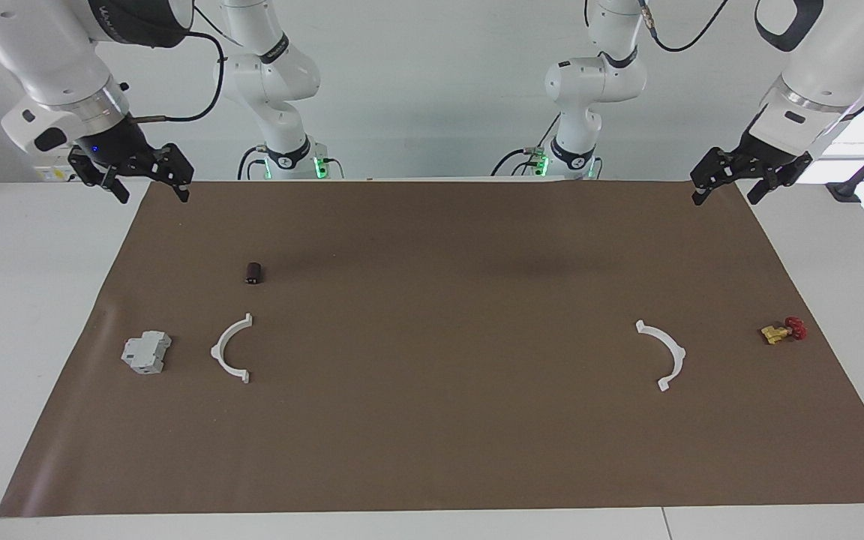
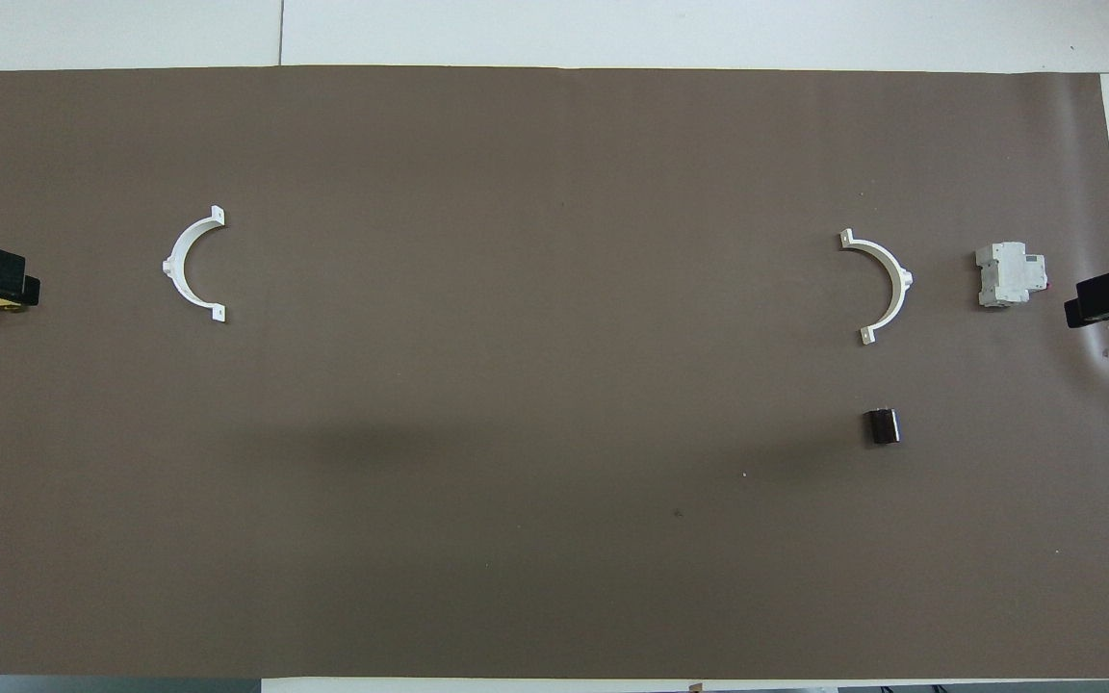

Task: Assemble drain pipe with both arms

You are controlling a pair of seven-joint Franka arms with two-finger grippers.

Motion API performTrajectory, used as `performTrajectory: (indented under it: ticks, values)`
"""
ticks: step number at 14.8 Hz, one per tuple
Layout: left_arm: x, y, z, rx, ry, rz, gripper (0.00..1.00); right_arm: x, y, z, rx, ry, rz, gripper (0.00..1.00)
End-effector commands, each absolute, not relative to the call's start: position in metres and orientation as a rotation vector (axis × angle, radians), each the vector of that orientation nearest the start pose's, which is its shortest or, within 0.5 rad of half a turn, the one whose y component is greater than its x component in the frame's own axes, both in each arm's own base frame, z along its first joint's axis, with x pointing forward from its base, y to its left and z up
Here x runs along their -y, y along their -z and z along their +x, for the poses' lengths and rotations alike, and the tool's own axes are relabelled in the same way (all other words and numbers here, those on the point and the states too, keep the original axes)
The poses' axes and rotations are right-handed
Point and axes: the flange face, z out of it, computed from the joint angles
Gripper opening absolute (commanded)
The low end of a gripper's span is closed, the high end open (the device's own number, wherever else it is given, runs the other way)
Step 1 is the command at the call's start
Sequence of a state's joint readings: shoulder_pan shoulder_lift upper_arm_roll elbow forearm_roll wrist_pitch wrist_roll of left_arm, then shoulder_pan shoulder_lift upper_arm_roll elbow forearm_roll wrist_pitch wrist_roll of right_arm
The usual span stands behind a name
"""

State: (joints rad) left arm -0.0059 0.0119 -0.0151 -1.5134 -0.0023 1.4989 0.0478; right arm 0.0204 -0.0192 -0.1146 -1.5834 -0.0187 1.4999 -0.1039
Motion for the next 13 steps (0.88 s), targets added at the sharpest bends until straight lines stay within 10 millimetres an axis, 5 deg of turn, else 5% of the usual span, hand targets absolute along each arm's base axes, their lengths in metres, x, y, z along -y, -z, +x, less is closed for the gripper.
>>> performTrajectory:
  ticks: [1, 9, 13]
  values:
    - [0.008, -0.639, 0.542, -0.102, -0.051, -3.126, 1.0, 0.052, -0.623, 0.539, -0.01, -0.074, -3.149, 1.0]
    - [0.008, -0.639, 0.542, -0.102, -0.051, -3.126, 1.0, 0.049, -0.615, 0.544, 0.04, 0.012, -3.152, 1.0]
    - [0.008, -0.639, 0.542, -0.102, -0.051, -3.126, 1.0, 0.045, -0.544, 0.574, 0.039, 0.061, -3.11, 1.0]
